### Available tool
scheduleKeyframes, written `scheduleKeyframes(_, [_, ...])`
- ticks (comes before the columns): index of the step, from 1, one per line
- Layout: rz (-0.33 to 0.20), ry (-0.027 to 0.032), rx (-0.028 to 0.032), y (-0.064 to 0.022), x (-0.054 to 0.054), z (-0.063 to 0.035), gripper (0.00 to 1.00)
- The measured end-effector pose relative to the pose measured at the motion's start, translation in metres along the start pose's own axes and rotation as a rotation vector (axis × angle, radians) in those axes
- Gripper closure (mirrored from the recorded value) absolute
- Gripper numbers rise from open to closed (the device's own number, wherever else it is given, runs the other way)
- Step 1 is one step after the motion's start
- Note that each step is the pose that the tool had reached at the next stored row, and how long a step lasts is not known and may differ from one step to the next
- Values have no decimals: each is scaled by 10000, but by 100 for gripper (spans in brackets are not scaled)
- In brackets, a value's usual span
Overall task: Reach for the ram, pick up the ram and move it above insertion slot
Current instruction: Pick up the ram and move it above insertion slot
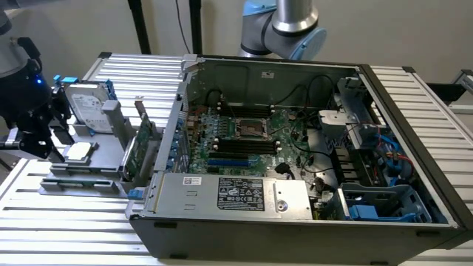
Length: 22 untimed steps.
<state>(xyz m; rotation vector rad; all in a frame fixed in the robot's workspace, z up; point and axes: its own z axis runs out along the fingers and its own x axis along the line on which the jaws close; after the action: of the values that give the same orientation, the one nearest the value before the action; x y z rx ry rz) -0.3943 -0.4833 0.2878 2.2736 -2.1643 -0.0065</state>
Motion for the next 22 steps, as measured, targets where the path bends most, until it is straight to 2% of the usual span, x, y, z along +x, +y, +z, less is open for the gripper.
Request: scheduleKeyframes(22, [-3,-1,2,19,0,401,52])
